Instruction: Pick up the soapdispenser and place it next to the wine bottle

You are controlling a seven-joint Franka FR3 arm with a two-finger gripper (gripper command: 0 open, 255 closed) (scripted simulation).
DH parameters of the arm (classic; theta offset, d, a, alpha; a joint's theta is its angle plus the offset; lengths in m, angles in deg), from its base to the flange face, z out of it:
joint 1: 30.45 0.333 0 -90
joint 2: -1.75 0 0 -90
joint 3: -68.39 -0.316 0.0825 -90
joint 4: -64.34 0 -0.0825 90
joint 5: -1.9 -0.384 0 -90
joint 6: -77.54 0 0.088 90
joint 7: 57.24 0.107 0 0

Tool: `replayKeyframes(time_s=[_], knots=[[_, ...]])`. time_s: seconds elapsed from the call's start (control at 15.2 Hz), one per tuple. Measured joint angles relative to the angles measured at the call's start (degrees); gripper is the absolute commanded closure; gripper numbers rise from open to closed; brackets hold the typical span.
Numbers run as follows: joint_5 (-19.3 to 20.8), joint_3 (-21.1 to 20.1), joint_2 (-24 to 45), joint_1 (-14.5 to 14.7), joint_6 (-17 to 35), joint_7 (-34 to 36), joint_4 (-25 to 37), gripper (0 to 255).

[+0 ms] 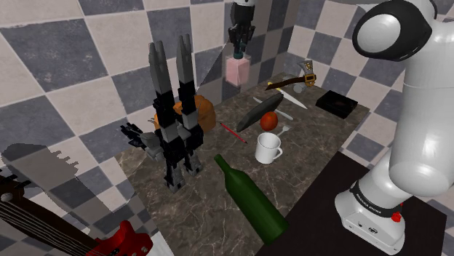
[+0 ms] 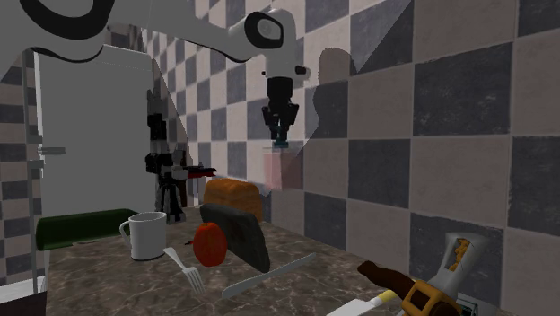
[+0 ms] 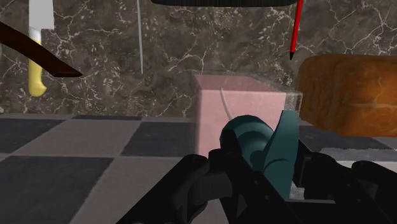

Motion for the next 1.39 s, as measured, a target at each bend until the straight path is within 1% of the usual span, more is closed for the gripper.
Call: replayKeyframes(time_s=[0.07, 0.13, 0.2, 0.33, 0.46, 0.59, 1.19, 1.39], knots=[[0.15, -0.19, -1.30, 0.68, 0.75, 0.76, -2.02, 255], [0.32, -0.33, -3.48, 1.28, 2.20, 1.32, -5.64, 255], [0.53, -0.60, -5.24, 2.10, 2.79, 2.31, -7.95, 255], [0.82, -1.21, -7.59, 3.57, 3.59, 4.28, -10.98, 255], [1.22, -1.97, -11.79, 5.29, 5.71, 6.61, -17.22, 255], [1.47, -2.81, -14.23, 6.76, 6.93, 8.86, -20.77, 255], [1.96, -7.45, -23.36, 12.95, 10.07, 19.63, -32.67, 255], [2.00, -9.15, -24.60, 14.77, 10.21, 23.16, -33.93, 255]])
